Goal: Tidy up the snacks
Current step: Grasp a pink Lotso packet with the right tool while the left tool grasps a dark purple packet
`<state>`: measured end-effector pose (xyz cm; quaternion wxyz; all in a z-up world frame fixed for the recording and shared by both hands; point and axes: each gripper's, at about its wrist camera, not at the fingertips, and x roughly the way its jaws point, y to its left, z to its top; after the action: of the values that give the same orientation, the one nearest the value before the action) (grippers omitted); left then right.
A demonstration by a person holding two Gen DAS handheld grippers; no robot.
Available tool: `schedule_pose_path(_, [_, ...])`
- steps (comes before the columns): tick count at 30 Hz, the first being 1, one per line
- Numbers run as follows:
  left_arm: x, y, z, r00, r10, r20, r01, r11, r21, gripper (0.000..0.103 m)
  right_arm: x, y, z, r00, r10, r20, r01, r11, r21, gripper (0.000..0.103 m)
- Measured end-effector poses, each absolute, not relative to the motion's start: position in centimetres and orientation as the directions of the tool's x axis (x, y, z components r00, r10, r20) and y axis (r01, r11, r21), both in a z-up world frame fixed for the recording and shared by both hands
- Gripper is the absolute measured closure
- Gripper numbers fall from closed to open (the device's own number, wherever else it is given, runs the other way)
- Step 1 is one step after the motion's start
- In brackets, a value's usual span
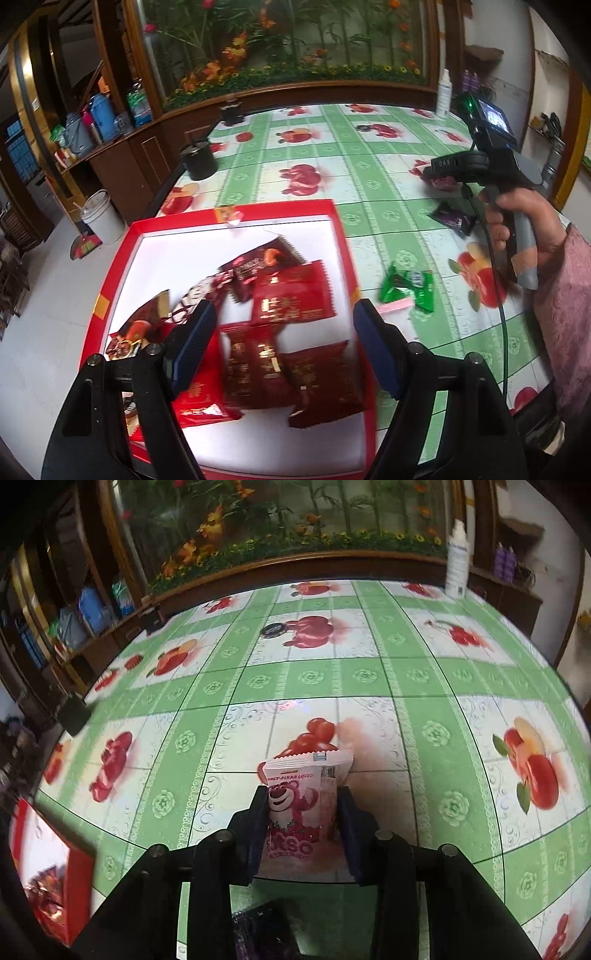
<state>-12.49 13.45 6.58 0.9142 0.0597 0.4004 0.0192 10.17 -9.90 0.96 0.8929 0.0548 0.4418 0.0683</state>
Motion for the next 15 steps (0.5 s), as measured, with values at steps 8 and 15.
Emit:
schedule_pose_path(8, [-10.1, 8.4, 7.3, 0.643, 0.039, -0.765, 0.098, 0.986, 0.133, 0.027, 8.3, -16.3, 1.0, 0.577, 0.136, -0.805, -0.047, 0.990, 0.133, 0.066])
schedule_pose_path(15, [-3.9, 2.5, 6.1, 0.542, -0.022, -0.840, 0.093, 0.995, 0.034, 0.027, 5.5, -21.6, 1.1, 0.592, 0.144, -0.793, -0.042, 0.988, 0.149, 0.066])
